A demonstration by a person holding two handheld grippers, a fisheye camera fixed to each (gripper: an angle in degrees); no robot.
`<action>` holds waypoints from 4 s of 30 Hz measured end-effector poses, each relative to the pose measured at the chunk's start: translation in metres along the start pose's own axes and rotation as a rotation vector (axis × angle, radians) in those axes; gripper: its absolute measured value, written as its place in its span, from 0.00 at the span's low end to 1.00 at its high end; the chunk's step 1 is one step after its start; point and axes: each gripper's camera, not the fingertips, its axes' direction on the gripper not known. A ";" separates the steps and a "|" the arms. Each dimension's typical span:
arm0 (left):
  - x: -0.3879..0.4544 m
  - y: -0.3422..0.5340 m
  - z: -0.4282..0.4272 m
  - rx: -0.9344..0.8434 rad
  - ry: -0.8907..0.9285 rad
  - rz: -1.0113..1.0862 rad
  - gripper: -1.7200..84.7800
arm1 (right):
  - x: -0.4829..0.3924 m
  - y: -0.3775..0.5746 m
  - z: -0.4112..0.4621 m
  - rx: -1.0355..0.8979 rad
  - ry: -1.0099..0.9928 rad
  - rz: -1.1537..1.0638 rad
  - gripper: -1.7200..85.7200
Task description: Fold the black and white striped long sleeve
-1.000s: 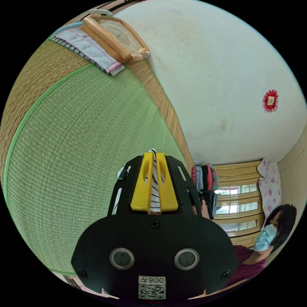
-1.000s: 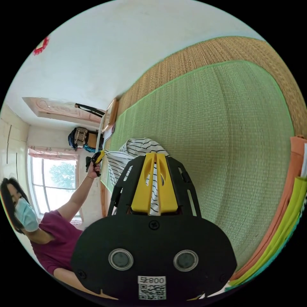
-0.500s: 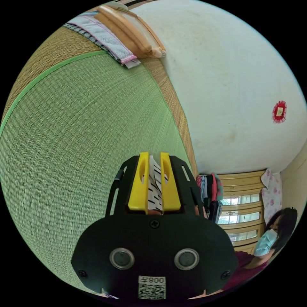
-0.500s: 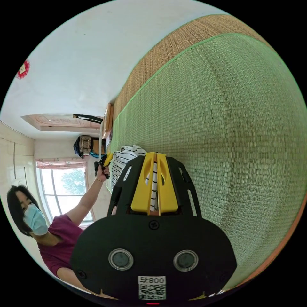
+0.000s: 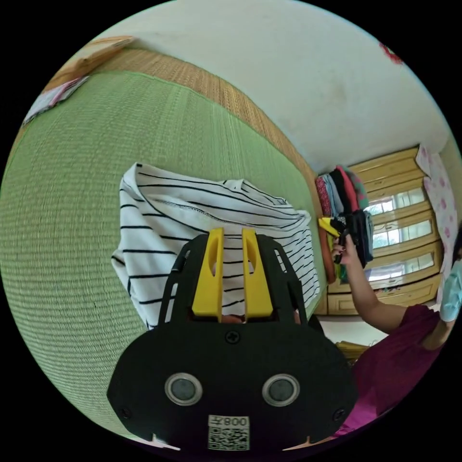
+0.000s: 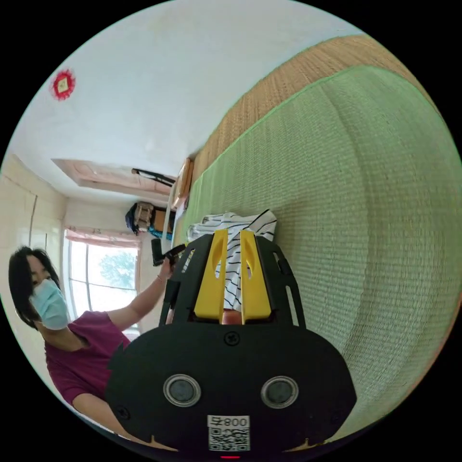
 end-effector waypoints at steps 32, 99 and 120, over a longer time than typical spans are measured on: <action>0.068 0.024 0.147 -0.087 -0.391 0.382 0.03 | -0.270 -0.040 0.062 -0.216 0.832 -0.663 0.02; -0.006 0.023 -0.035 0.086 -0.562 0.066 0.02 | -0.051 0.114 0.059 -0.124 0.432 -0.217 0.02; 0.008 0.082 -0.172 0.151 -0.373 0.044 0.05 | -0.040 0.143 0.060 -0.070 0.407 -0.197 0.04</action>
